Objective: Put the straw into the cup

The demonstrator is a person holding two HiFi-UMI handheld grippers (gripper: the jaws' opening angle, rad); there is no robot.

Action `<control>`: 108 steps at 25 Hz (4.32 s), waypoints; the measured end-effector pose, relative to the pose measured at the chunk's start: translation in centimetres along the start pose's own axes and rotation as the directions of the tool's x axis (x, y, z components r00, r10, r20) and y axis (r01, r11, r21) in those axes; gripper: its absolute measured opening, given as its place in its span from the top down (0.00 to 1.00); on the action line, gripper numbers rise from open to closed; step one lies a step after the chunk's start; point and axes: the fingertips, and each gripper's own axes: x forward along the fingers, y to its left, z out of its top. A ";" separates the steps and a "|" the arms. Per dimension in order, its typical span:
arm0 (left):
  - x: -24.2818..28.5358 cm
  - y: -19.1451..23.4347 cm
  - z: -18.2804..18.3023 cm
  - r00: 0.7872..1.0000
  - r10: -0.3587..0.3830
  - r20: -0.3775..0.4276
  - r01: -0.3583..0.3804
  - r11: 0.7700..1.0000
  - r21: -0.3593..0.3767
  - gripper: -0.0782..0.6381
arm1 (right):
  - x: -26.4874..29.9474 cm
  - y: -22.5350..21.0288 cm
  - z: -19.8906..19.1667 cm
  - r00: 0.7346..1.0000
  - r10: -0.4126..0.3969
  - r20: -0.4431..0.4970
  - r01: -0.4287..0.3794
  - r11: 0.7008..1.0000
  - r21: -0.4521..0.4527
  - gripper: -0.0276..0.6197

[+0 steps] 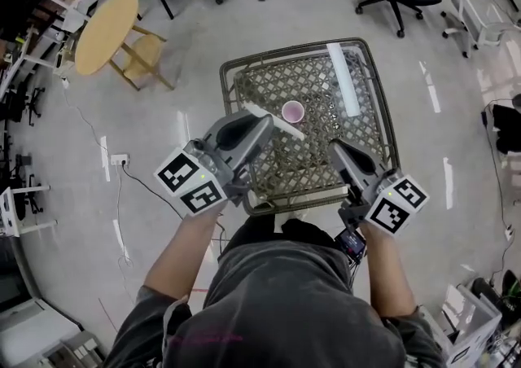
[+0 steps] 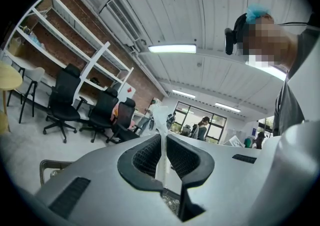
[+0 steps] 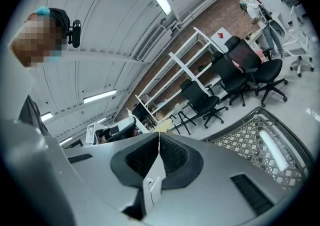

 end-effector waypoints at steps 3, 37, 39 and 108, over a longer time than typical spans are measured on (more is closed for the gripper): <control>0.3 1.2 -0.2 1.000 -0.013 -0.012 0.013 1.000 -0.007 0.83 | 0.5 -0.4 -0.3 1.000 -0.026 0.005 0.025 1.000 0.007 0.93; 6.1 13.1 -7.2 0.973 -0.110 -0.201 0.112 0.994 -0.002 0.83 | 7.5 -6.6 -5.5 0.965 -0.259 -0.044 0.263 0.957 0.121 0.94; 6.5 13.4 -8.6 0.969 -0.106 -0.224 0.112 0.994 0.015 0.83 | 7.5 -7.1 -6.2 0.961 -0.271 -0.058 0.277 0.953 0.123 0.93; 10.9 20.1 -26.8 0.884 -0.015 -0.467 0.025 1.000 0.015 0.84 | 7.6 -10.7 -12.4 0.939 -0.274 -0.206 0.312 0.932 0.183 0.93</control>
